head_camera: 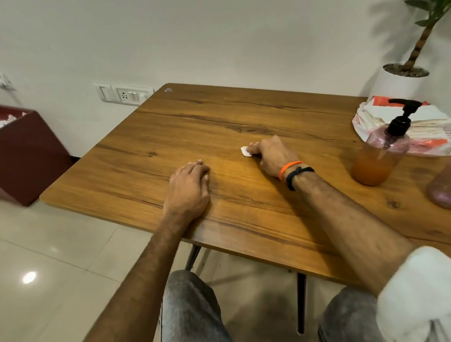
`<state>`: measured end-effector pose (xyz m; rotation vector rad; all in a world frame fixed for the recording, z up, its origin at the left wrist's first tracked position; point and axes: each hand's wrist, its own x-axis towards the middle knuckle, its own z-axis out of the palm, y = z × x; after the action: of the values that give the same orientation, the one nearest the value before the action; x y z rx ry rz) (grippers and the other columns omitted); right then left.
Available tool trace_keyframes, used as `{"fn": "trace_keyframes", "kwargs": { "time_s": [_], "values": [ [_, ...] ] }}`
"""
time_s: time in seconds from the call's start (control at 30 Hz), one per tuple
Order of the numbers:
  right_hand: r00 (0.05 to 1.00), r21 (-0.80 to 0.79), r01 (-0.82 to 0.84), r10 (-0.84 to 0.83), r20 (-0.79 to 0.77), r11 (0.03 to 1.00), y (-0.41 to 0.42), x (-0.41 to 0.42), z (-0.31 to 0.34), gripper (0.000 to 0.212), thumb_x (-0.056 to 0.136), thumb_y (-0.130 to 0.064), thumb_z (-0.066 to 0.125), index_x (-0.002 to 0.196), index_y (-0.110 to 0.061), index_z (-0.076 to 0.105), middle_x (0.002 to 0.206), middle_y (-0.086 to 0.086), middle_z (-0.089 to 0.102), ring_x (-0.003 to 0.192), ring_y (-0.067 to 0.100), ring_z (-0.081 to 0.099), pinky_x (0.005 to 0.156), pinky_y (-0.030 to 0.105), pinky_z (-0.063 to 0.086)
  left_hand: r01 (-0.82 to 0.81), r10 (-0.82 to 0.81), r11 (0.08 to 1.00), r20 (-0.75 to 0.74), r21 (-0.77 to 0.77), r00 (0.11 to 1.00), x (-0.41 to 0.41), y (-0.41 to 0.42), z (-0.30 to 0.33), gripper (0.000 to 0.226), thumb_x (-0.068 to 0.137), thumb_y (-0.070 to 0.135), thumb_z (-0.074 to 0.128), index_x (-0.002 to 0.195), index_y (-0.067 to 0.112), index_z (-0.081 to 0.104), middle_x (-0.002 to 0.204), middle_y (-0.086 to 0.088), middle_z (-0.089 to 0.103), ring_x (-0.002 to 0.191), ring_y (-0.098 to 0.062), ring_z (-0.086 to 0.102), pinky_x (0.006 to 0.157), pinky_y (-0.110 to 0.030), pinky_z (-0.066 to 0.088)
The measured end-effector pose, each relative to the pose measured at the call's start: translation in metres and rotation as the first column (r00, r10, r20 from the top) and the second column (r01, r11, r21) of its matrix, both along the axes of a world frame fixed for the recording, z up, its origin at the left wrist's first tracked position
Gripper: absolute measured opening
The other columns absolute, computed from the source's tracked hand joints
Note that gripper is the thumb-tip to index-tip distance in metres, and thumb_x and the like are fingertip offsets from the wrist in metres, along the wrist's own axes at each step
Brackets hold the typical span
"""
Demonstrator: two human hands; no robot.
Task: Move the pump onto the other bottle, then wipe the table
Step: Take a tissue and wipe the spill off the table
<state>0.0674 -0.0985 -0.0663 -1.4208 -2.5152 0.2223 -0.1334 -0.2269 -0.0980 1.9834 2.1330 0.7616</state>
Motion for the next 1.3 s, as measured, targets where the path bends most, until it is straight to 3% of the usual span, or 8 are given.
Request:
{"fn": "trace_keyframes", "kwargs": {
  "time_s": [0.17,0.4,0.57,0.67,0.77,0.9,1.07,1.3],
  "values": [
    [0.989,-0.035,-0.139,0.141,0.054,0.990,-0.010,-0.052,-0.003,0.059,0.086,0.004,0.047,0.138,-0.024,0.054,0.145,0.004,0.050,0.135,0.022,0.044,0.114,0.035,0.033,-0.027,0.026,1.000,0.116,0.006,0.993,-0.001,-0.002,0.004,0.037,0.099,0.014,0.044,0.134,0.011,0.055,0.145,-0.006,0.051,0.135,-0.021,0.044,0.117,-0.040,0.030],
    [0.921,-0.013,-0.383,0.381,-0.086,0.924,-0.085,-0.025,0.002,0.060,0.081,0.010,0.049,0.130,-0.023,0.062,0.138,-0.006,0.056,0.134,0.005,0.044,0.115,0.017,0.024,-0.057,0.053,0.998,0.210,0.013,0.976,-0.004,-0.008,0.014,0.049,0.089,-0.007,0.044,0.134,0.006,0.057,0.142,-0.008,0.056,0.133,-0.022,0.049,0.114,-0.027,0.032],
    [0.871,-0.129,-0.484,0.462,-0.166,0.866,-0.129,0.009,0.008,0.046,0.084,0.008,0.058,0.117,-0.022,0.071,0.124,-0.008,0.066,0.122,0.000,0.054,0.108,0.013,0.033,0.006,0.000,0.999,0.156,-0.040,0.988,-0.015,-0.022,0.015,0.042,0.096,0.000,0.045,0.134,0.012,0.056,0.147,-0.003,0.050,0.137,-0.020,0.041,0.115,-0.032,0.025],
    [0.881,-0.165,-0.389,0.314,-0.355,0.906,-0.125,0.015,0.016,0.042,0.087,0.005,0.057,0.112,-0.025,0.072,0.118,-0.013,0.068,0.114,-0.006,0.055,0.101,0.015,0.043,0.032,-0.028,0.999,0.122,-0.035,0.992,-0.019,-0.026,0.011,0.037,0.098,0.007,0.046,0.133,0.012,0.057,0.147,-0.003,0.049,0.139,-0.021,0.039,0.118,-0.037,0.026],
    [0.860,-0.040,-0.136,0.098,-0.501,0.990,-0.094,0.000,0.027,0.039,0.085,0.007,0.057,0.106,-0.021,0.075,0.109,-0.008,0.072,0.104,-0.005,0.061,0.096,0.011,0.045,0.014,-0.012,1.000,0.102,-0.013,0.995,-0.018,-0.025,0.008,0.035,0.100,0.010,0.045,0.132,0.013,0.058,0.147,-0.002,0.050,0.137,-0.022,0.040,0.118,-0.040,0.027],
    [0.952,-0.008,-0.097,0.090,-0.294,0.995,-0.063,-0.029,0.023,0.034,0.086,0.004,0.059,0.108,-0.016,0.075,0.109,0.003,0.074,0.102,0.014,0.068,0.090,0.016,0.049,-0.001,0.001,1.000,0.093,-0.004,0.996,-0.019,-0.025,0.005,0.035,0.099,0.012,0.045,0.131,0.015,0.058,0.145,-0.001,0.052,0.136,-0.021,0.041,0.117,-0.040,0.029],
    [0.979,-0.012,-0.203,0.202,-0.039,0.979,-0.071,-0.038,0.012,0.045,0.084,0.004,0.059,0.117,-0.025,0.071,0.118,-0.002,0.070,0.111,0.018,0.064,0.099,0.030,0.050,-0.012,0.011,1.000,0.063,0.010,0.998,-0.018,-0.024,0.002,0.035,0.099,0.011,0.045,0.130,0.014,0.059,0.144,-0.001,0.053,0.135,-0.021,0.043,0.117,-0.040,0.030],
    [0.855,-0.027,-0.502,0.492,-0.163,0.864,-0.140,-0.005,0.007,0.043,0.083,0.005,0.058,0.113,-0.023,0.073,0.119,-0.008,0.068,0.120,0.006,0.058,0.108,0.024,0.041,-0.024,0.024,1.000,0.043,-0.005,0.999,-0.016,-0.026,0.003,0.036,0.098,0.010,0.044,0.131,0.013,0.059,0.143,-0.003,0.054,0.133,-0.023,0.045,0.116,-0.041,0.033]
  ]
}}
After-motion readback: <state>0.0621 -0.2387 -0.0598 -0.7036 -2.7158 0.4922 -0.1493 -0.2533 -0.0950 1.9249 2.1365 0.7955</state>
